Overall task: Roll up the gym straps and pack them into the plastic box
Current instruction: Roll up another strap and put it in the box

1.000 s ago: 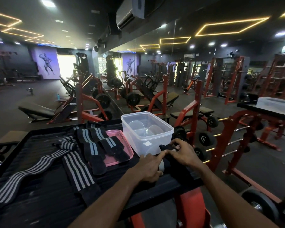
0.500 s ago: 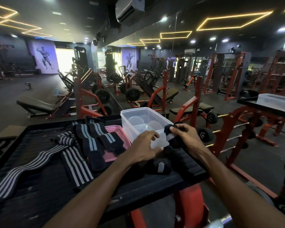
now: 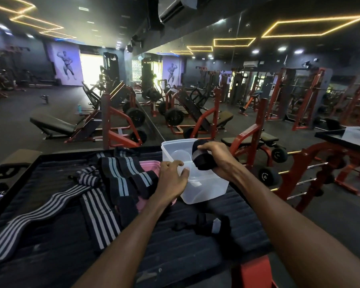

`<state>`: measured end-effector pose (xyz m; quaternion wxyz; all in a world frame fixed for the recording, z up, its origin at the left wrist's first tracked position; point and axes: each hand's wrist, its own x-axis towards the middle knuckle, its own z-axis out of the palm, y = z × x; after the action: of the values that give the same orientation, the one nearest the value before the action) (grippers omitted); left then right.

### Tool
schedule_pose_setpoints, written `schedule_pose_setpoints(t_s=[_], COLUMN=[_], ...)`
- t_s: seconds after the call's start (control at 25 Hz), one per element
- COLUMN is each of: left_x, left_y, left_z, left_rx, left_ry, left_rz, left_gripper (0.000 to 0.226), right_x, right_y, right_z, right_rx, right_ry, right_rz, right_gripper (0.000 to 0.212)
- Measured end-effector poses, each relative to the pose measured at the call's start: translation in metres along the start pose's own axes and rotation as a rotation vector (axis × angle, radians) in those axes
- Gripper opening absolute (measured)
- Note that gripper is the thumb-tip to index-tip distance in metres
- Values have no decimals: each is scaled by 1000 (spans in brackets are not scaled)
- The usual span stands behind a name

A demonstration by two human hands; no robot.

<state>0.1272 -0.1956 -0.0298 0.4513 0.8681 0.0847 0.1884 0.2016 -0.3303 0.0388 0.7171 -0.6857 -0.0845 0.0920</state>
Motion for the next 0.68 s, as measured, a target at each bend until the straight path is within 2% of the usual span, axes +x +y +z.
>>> schedule_pose_setpoints(t_s=[0.24, 0.56, 0.68], left_x=[31, 52, 56], left_y=[-2, -16, -20], left_z=[-7, -1, -1], left_rx=[-131, -199, -203], left_ry=[43, 82, 95], left_rz=[-185, -187, -173], left_gripper=[61, 46, 42], right_x=[48, 102, 111], right_y=[15, 43, 43], right_z=[27, 48, 58], right_rx=[-313, -672, -820], right_ry=[-71, -76, -119], right_rz=[-54, -62, -55], right_gripper=[38, 53, 41])
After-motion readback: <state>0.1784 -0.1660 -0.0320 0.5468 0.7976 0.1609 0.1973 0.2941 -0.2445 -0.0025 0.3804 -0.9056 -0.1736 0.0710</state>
